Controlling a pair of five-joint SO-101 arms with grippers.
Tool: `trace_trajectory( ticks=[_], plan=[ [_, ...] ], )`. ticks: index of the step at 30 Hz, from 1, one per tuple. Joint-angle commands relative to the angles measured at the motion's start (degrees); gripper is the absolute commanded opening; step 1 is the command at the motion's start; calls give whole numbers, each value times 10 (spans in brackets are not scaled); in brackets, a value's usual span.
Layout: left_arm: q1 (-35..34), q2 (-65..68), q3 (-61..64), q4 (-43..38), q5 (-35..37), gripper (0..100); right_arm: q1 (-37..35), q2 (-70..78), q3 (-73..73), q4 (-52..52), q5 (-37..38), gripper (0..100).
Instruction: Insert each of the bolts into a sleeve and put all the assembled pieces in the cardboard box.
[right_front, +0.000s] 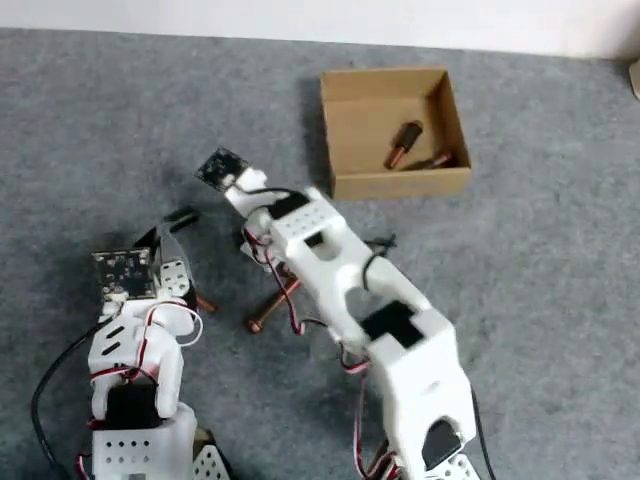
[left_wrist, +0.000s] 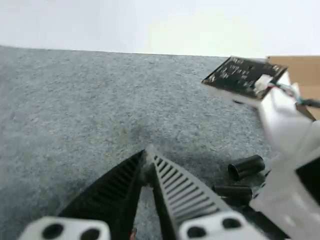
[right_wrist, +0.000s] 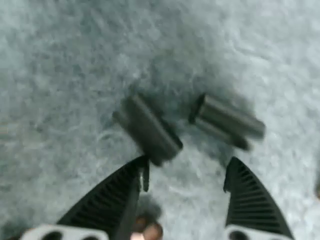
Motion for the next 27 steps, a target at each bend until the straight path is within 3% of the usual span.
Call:
trace_trajectory(
  ticks=[1,10,14,15,21,27],
  plan=[
    [-29,-6,-8,-1,0,8,-8,45,-115,42,11,230],
    [-29,-6,-8,-1,0,8,-18,150,-190,89,10,216],
    [-29,-6,-8,-1,0,8,-15,158,-193,103,9,12],
    [-29,-6,-8,-1,0,8,-15,158,-194,103,8,0],
    [-29,-7,-8,-1,0,8,-13,151,-194,138,8,5],
    [-30,-7,-8,-1,0,8,15,32,-184,176,8,5]
  ],
)
